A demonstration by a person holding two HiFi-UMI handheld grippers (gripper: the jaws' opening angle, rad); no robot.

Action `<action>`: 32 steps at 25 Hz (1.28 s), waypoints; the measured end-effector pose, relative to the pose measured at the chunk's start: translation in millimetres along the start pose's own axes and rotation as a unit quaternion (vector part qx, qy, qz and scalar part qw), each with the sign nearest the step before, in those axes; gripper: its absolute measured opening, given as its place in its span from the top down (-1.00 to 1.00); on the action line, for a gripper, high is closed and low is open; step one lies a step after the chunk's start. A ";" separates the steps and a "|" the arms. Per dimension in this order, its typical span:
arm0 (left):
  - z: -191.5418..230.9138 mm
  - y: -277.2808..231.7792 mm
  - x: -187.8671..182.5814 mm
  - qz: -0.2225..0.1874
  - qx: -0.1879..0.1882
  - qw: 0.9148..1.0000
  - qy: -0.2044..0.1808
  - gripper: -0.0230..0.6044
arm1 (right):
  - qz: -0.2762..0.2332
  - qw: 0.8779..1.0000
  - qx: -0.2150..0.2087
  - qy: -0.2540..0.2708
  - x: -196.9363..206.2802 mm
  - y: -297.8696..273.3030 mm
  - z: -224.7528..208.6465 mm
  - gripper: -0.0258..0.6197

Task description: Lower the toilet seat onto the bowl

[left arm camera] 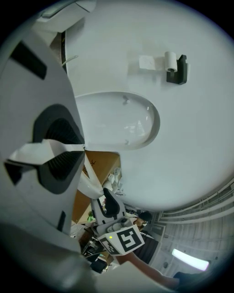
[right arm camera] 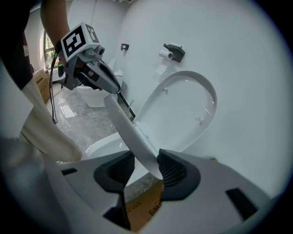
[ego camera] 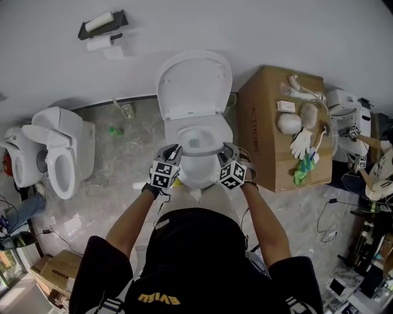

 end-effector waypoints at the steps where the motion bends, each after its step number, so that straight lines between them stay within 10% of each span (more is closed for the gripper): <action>1: -1.6 0.5 2.2 0.004 0.001 1.000 0.000 0.76 | 0.002 1.000 -0.001 0.000 1.8 0.6 1.9 0.43; 32: -26.1 -11.9 70.5 0.080 0.013 0.997 0.007 0.81 | 0.044 0.998 -0.039 0.001 52.0 2.9 65.1 0.35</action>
Point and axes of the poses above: the fingertips, and each gripper's own axes: y backward along the fingers, z to its left, x out of its underside, the point moved 2 cm from there along y, backward along the fingers, and after that the axes turned 5 degrees about x, right-handed, at the moved point
